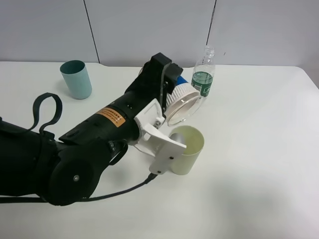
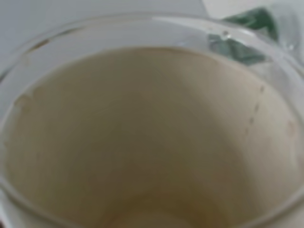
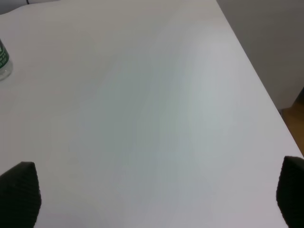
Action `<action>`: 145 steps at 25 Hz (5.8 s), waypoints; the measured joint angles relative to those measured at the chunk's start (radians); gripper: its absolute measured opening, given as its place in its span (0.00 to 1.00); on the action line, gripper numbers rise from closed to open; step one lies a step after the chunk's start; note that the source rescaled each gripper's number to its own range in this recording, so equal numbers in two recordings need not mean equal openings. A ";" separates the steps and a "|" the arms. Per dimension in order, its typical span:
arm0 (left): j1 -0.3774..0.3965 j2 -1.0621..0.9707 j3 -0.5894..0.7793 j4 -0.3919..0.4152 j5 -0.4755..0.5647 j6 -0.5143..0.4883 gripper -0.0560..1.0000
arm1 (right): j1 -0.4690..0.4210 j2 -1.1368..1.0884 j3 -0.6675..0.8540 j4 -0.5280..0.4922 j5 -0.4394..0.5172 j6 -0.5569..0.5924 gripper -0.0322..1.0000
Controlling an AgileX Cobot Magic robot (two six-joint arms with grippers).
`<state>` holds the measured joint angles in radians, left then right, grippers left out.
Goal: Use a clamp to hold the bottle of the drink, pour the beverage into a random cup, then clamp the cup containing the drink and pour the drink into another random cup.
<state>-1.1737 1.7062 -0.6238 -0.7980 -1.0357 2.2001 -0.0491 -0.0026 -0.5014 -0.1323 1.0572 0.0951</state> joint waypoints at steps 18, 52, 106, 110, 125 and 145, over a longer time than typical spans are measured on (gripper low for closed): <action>0.334 -0.022 0.122 0.382 0.010 -1.404 0.11 | 0.000 0.000 0.000 0.000 0.000 0.000 1.00; 0.917 0.274 0.086 1.306 -0.160 -2.200 0.11 | 0.000 0.000 0.000 0.000 0.000 0.000 1.00; 0.930 0.408 -0.015 1.523 -0.184 -2.279 0.98 | 0.000 0.000 0.000 0.000 0.000 0.000 1.00; 0.930 0.328 0.082 1.508 -0.184 -2.274 0.99 | 0.000 0.000 0.000 0.000 0.000 0.000 1.00; 0.930 -0.042 0.386 1.292 -0.183 -2.255 0.99 | 0.000 0.000 0.000 0.000 0.000 0.000 1.00; 0.930 -0.823 0.210 1.059 0.860 -2.253 0.99 | 0.000 0.000 0.000 0.000 0.000 0.000 1.00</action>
<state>-0.2440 0.8831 -0.4134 0.2607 -0.1752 -0.0530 -0.0491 -0.0026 -0.5014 -0.1323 1.0572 0.0951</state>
